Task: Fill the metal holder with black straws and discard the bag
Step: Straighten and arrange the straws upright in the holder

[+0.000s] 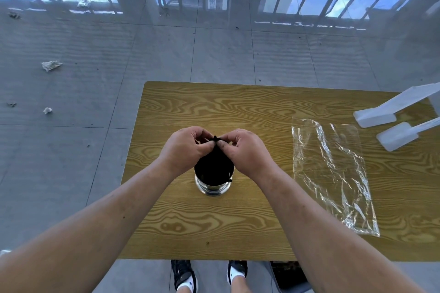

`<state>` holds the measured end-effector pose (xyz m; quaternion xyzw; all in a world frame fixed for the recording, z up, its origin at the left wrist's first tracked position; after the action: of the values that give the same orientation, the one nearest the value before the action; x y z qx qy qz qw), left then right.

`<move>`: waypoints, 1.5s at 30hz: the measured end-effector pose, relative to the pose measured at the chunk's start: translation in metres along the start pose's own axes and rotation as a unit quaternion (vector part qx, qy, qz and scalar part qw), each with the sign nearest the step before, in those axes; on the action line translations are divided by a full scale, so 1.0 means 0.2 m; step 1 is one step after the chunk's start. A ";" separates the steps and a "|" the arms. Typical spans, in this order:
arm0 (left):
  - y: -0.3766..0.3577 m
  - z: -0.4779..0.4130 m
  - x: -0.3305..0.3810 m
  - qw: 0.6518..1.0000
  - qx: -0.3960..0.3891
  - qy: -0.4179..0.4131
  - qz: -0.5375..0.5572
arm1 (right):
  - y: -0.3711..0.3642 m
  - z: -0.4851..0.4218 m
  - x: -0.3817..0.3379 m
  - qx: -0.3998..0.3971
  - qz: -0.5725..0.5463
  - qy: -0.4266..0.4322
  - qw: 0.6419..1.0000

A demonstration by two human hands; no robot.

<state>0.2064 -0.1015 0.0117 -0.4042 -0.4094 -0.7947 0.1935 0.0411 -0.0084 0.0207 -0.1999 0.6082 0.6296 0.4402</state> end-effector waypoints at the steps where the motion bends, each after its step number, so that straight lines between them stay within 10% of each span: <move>1: 0.00 0.00 0.00 1.000 0.002 -0.002 0.001 | 0.00 0.00 -0.01 0.003 0.009 0.006 1.000; 28: 0.08 -0.01 0.23 0.984 0.025 -0.089 0.149 | 0.12 0.01 -0.14 0.060 -0.228 0.016 0.972; 45: 0.10 -0.03 0.14 0.995 0.037 -0.080 0.052 | 0.14 -0.02 -0.11 0.099 -0.255 -0.007 0.962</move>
<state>0.1989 -0.1176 0.0416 -0.4798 -0.4310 -0.7330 0.2161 0.0291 -0.0163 0.0546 -0.3000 0.5930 0.4345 0.6079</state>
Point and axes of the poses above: each hand's wrist, its own z-axis away from the middle knuckle, its own y-axis out of the back of the hand, x = y × z, the point moved 2 cm from there along -z, towards the middle knuckle, and after that the axes turned 3 degrees about y, right-handed, at the moved point
